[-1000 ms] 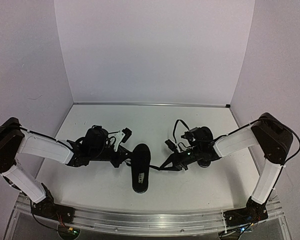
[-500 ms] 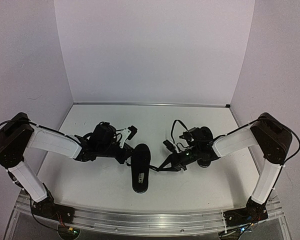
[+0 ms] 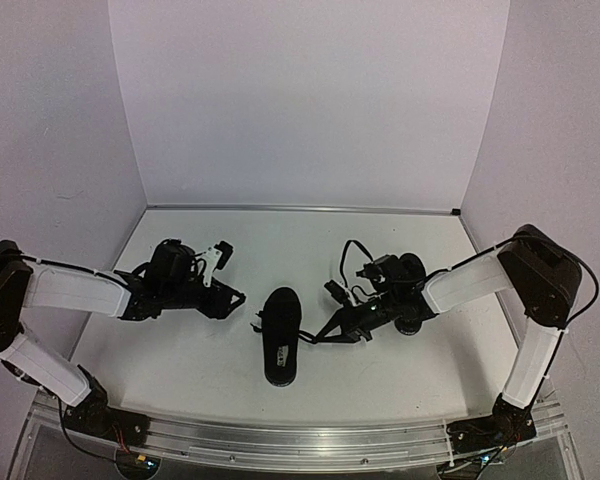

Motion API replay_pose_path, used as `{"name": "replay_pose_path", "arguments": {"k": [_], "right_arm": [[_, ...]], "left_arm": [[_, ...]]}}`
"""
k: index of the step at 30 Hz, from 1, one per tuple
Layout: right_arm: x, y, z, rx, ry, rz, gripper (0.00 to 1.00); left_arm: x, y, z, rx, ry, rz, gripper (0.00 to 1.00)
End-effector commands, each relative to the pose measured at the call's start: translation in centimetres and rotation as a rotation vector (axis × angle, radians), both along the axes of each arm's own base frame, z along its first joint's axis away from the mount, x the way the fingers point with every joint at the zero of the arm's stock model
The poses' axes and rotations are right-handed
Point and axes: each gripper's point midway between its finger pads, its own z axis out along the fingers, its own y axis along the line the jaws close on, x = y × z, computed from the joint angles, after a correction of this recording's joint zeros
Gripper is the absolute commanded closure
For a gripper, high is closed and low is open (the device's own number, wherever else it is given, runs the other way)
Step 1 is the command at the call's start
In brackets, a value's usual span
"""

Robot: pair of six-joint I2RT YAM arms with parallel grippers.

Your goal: Tie the shoes

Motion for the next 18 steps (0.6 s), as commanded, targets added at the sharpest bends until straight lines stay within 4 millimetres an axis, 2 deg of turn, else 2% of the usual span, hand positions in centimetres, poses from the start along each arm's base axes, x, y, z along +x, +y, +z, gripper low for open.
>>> {"name": "replay_pose_path", "arguments": {"k": [1,4,7,13,18], "right_arm": [[0.4,0.9,0.9,0.029,-0.025,0.023,1.00],[0.4,0.9,0.9,0.031,-0.023,0.023,1.00],[0.5,1.0,0.9,0.032,-0.020,0.022,1.00],[0.7,1.3,1.0,0.036,-0.014,0.020,1.00],[0.7,1.3,1.4,0.041,-0.014,0.019,1.00]], "left_arm": [[-1.4,2.0,-0.1,0.024,-0.013,-0.002,0.31],[-3.6,1.4,-0.5,0.030,-0.034,-0.151,0.31],[-5.1,0.1,-0.1,0.007,-0.091,-0.304,0.33],[-5.7,-1.8,0.5,0.030,-0.248,-0.506,0.37],[-4.9,-3.5,0.7,0.124,-0.329,-0.619,0.42]]}}
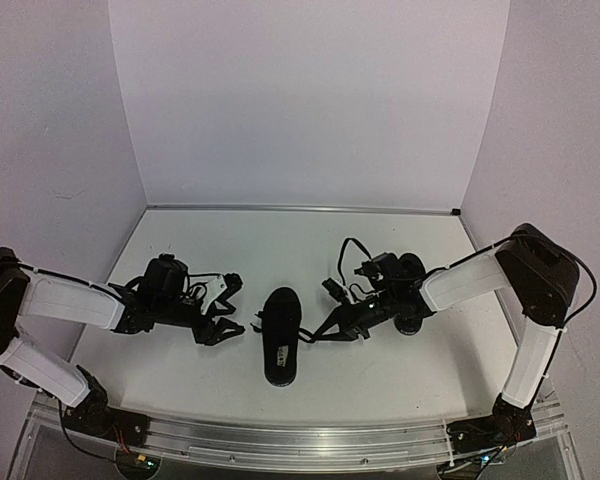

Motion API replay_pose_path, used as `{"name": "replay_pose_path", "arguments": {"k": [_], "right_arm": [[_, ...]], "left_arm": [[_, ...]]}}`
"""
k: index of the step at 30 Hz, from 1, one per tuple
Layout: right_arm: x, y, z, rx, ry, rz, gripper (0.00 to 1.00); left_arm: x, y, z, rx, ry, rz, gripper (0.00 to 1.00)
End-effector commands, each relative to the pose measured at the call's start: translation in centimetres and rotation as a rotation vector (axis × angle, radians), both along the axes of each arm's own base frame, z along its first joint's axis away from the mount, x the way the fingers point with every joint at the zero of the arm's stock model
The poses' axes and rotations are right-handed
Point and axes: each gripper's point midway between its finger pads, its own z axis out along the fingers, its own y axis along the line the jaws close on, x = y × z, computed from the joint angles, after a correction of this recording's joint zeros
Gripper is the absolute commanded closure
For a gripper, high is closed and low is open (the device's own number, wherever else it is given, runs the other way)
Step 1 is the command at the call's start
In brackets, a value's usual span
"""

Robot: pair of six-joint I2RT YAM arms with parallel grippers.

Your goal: Tie the shoes

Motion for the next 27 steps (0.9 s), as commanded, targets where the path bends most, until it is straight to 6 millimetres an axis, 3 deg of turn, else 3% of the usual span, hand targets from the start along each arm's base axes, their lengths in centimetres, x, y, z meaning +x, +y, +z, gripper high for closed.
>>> {"name": "replay_pose_path", "arguments": {"k": [1,3,7,9,12,27], "right_arm": [[0.4,0.8,1.1,0.028,-0.018,0.009,1.00],[0.5,0.8,1.3,0.029,-0.022,0.006,1.00],[0.7,0.9,1.3,0.031,-0.026,0.004,1.00],[0.8,1.0,1.2,0.029,-0.024,0.004,1.00],[0.8,1.1,1.0,0.029,-0.019,0.005,1.00],[1.0,1.3,1.0,0.037,-0.018,0.006,1.00]], "left_arm": [[1.2,-2.5,2.6,0.041,-0.189,-0.171,0.43],[1.9,-2.2,2.5,0.146,-0.235,-0.186,0.44],[1.9,-0.3,-0.3,0.346,-0.230,-0.215,0.52],[1.6,-0.5,-2.1,0.389,-0.207,-0.219,0.59],[0.6,-1.0,-4.8,0.488,-0.241,-0.245,0.62],[1.3,-1.3,-6.5,0.557,-0.320,-0.262,0.57]]}}
